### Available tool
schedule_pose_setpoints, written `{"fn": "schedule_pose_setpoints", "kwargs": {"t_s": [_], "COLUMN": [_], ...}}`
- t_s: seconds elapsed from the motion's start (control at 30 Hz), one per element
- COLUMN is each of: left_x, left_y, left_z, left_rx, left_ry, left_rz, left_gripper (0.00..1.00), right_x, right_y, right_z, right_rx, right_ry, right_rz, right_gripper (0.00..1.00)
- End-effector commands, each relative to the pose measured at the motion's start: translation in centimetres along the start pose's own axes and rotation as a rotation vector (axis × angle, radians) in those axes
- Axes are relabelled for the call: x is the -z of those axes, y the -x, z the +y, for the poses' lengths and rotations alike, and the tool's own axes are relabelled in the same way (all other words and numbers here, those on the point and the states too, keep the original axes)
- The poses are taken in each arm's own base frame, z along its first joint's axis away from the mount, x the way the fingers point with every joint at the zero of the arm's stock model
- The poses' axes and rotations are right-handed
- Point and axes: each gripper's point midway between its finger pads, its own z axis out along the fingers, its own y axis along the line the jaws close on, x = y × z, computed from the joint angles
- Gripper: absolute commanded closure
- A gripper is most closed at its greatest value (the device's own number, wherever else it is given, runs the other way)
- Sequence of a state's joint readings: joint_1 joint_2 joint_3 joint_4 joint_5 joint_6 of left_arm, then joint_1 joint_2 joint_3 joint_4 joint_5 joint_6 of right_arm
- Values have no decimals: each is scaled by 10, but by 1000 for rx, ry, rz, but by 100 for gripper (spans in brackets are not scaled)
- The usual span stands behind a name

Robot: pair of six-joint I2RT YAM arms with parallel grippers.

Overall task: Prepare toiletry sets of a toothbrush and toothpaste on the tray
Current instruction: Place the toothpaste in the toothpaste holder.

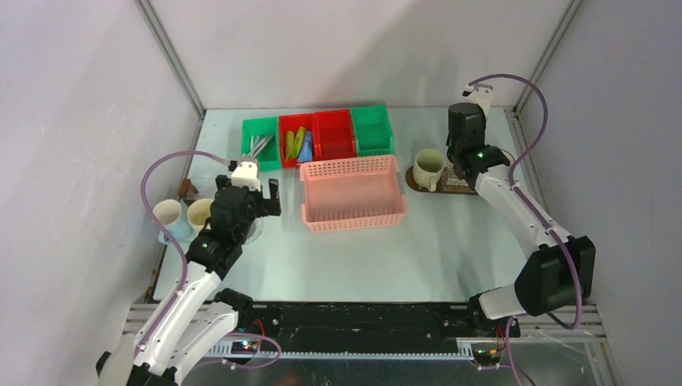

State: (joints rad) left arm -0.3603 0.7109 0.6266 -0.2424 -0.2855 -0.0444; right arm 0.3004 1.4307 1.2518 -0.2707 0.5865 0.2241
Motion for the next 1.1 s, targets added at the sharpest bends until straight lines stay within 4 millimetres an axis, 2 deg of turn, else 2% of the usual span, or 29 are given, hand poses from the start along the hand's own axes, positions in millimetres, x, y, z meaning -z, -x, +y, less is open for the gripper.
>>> {"fn": "schedule_pose_setpoints", "kwargs": {"t_s": [0.0,0.4,1.07], "left_x": [0,-1,-4], "left_y": [20,18,15], "left_z": [1,0,-1], "left_rx": [3,-3,-13], "left_ry": [9,7,7], "left_rz": [-80,-78,-70], "left_gripper": [0,0,0], "right_x": [-7,-25,-54], "right_y": [17,-1,-26], "right_z": [-13,-24,-18], "right_rx": [-78,-142,-193], "right_ry": [-95,-237,-302], "right_rz": [-53,-48,-39], "right_gripper": [100,100,100]}}
